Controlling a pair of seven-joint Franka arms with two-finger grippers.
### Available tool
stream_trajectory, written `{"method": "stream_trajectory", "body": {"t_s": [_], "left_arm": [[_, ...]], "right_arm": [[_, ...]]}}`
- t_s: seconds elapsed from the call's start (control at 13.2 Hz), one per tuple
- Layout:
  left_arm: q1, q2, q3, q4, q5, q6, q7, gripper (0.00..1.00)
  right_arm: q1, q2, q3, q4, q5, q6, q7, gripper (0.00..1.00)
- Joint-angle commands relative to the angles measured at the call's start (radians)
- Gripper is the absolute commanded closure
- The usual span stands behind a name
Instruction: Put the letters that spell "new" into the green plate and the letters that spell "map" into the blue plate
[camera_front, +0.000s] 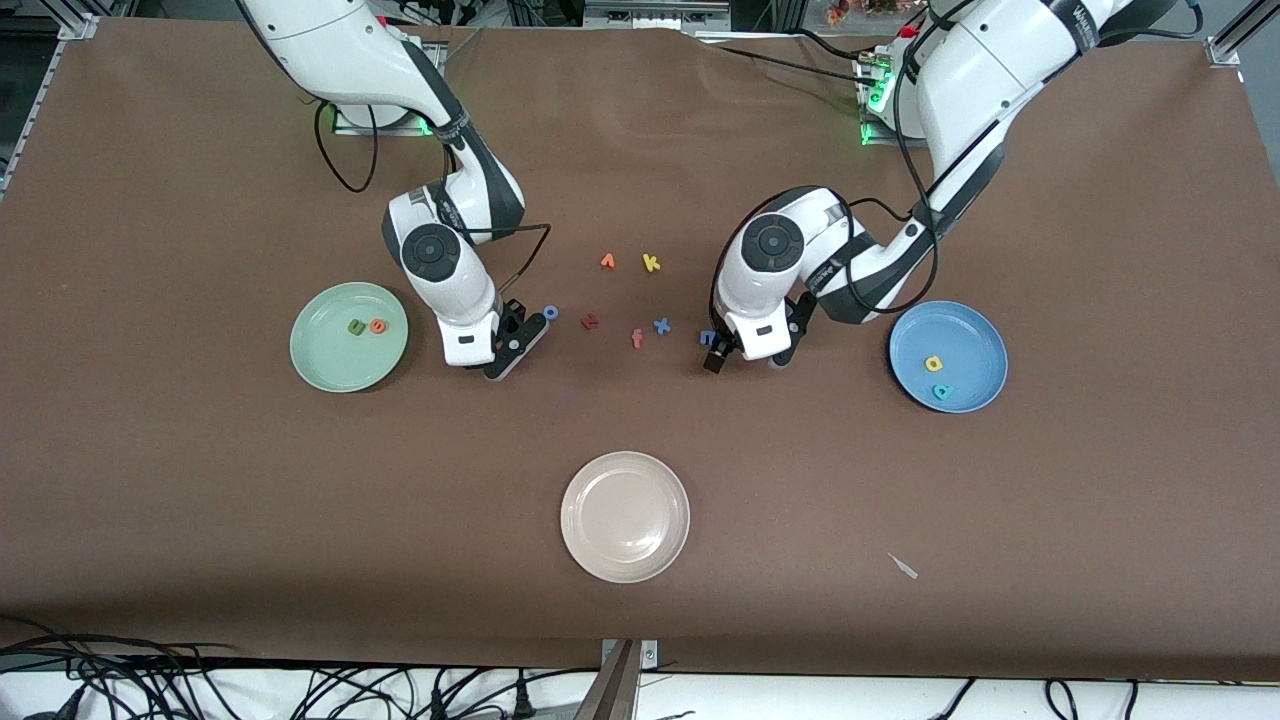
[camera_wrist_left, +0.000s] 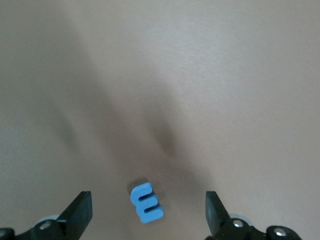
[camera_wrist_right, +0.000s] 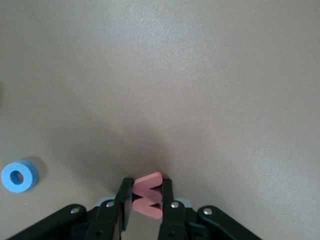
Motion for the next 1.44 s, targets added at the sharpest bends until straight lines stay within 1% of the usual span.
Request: {"method": "stream_trajectory", "body": {"t_s": [0.0, 0.08, 0.15, 0.23, 0.3, 0.45, 0.6, 0.68, 0.76, 0.83, 0.91, 0.98, 1.13, 1.21, 1.28, 1.36], "left_arm": [[-0.043, 0.04, 0.025, 0.029, 0.041, 0.008, -0.147, 0.0], [-0.081, 0.043, 0.063, 0.034, 0.041, 0.008, -0.176, 0.0], [-0.13, 0.046, 0.105, 0.052, 0.038, 0.008, -0.196, 0.0], [-0.162, 0.065, 0.134, 0.073, 0.038, 0.008, -0.214, 0.0], [-0.173, 0.08, 0.139, 0.092, 0.038, 0.008, -0.219, 0.0], [-0.173, 0.086, 0.14, 0.104, 0.037, 0.008, -0.219, 0.01], [-0.172, 0.086, 0.14, 0.106, 0.035, 0.008, -0.219, 0.06], [-0.172, 0.086, 0.139, 0.106, 0.033, 0.01, -0.219, 0.11], [-0.17, 0.086, 0.139, 0.104, 0.035, 0.01, -0.219, 0.21], [-0.17, 0.088, 0.14, 0.104, 0.035, 0.01, -0.219, 0.33], [-0.172, 0.088, 0.14, 0.104, 0.035, 0.01, -0.219, 0.43], [-0.172, 0.086, 0.14, 0.103, 0.038, 0.01, -0.219, 0.53], [-0.175, 0.086, 0.14, 0.1, 0.041, 0.007, -0.21, 0.74], [-0.175, 0.086, 0.142, 0.097, 0.043, 0.005, -0.21, 0.83], [-0.178, 0.088, 0.142, 0.097, 0.043, 0.004, -0.208, 0.88], [-0.184, 0.086, 0.142, 0.097, 0.043, -0.001, -0.204, 0.93]], "right_arm": [[-0.007, -0.008, 0.005, -0.004, -0.004, 0.003, -0.018, 0.74], [-0.007, -0.025, 0.002, -0.004, -0.004, -0.006, -0.018, 0.75], [-0.009, -0.043, -0.005, -0.003, -0.002, -0.046, -0.018, 0.75], [-0.009, -0.071, -0.03, -0.003, -0.002, -0.087, -0.026, 0.75], [-0.009, -0.097, -0.051, -0.003, -0.002, -0.127, -0.052, 0.75], [-0.01, -0.146, -0.126, -0.003, -0.002, -0.22, -0.119, 0.75], [-0.01, -0.18, -0.226, -0.003, 0.006, -0.317, -0.225, 0.75], [-0.01, -0.195, -0.276, -0.004, 0.007, -0.355, -0.277, 0.75], [-0.01, -0.203, -0.331, -0.006, 0.01, -0.397, -0.312, 0.75], [-0.01, -0.212, -0.372, -0.025, 0.013, -0.408, -0.335, 0.75], [-0.01, -0.226, -0.405, -0.057, 0.013, -0.4, -0.336, 0.75], [-0.01, -0.228, -0.43, -0.085, 0.013, -0.387, -0.337, 0.75], [-0.012, -0.229, -0.456, -0.152, 0.015, -0.306, -0.337, 0.75], [-0.012, -0.225, -0.456, -0.189, 0.015, -0.226, -0.337, 0.75], [-0.013, -0.215, -0.456, -0.225, 0.015, -0.153, -0.336, 0.75], [-0.016, -0.208, -0.456, -0.245, 0.015, -0.108, -0.334, 0.75]]}}
